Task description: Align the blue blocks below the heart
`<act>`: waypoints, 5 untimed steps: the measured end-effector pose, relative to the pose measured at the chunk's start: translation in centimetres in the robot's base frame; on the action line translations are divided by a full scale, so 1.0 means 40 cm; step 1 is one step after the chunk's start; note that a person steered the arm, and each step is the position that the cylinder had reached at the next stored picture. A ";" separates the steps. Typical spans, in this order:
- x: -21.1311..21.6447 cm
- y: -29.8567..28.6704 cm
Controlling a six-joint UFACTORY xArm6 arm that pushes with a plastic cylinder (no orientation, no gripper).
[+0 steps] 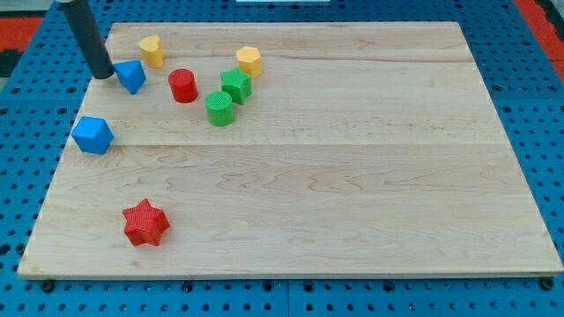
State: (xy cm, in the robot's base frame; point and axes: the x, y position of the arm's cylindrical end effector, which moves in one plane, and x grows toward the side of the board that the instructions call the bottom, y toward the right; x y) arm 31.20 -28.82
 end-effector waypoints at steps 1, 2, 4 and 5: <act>0.029 -0.042; 0.212 -0.036; 0.351 -0.008; 0.351 0.062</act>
State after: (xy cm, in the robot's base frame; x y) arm 45.23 -26.33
